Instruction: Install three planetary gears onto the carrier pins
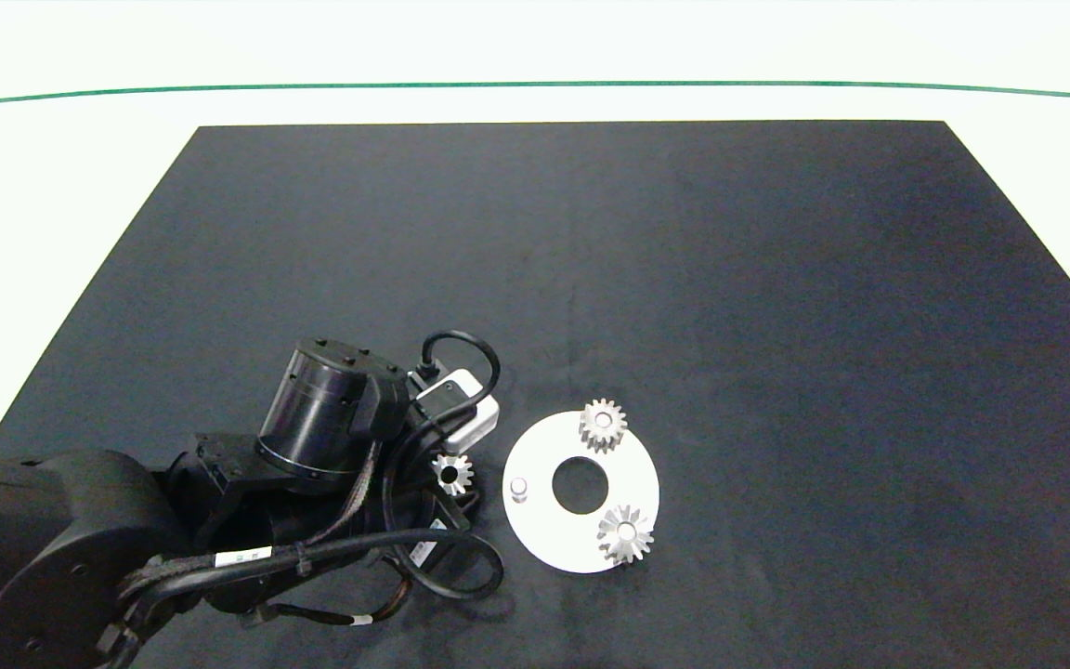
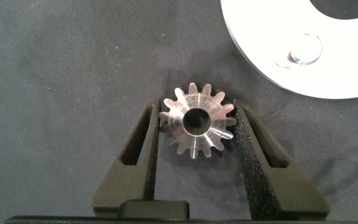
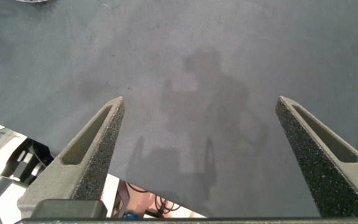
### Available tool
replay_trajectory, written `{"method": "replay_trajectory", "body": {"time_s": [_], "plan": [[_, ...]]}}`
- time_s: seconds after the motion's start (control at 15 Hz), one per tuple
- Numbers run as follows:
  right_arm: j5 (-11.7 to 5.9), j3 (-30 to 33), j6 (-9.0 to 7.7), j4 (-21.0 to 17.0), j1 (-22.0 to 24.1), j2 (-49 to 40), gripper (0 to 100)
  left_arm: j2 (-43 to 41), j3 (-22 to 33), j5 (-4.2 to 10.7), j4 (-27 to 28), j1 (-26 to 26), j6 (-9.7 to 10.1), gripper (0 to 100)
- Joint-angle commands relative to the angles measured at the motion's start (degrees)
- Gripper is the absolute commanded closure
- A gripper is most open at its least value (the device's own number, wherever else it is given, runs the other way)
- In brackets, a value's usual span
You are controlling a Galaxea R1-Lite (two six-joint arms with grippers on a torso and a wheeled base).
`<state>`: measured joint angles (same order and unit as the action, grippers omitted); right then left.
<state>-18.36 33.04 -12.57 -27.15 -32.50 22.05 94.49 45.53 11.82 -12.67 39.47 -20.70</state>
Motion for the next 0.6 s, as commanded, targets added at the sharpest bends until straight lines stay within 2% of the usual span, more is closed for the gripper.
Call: {"method": "replay_trajectory", "body": {"time_s": [0.07,0.6], "plan": [[-0.1,0.1,-0.09,-0.1,0.0,0.0,0,-0.3,0.0,0.04,0.1,0.0,-0.04,100],[-0.1,-0.3,-0.18,-0.1,0.0,-0.3,0,-4.9,0.8,-0.05,0.4,-1.9,-1.1,100]]}}
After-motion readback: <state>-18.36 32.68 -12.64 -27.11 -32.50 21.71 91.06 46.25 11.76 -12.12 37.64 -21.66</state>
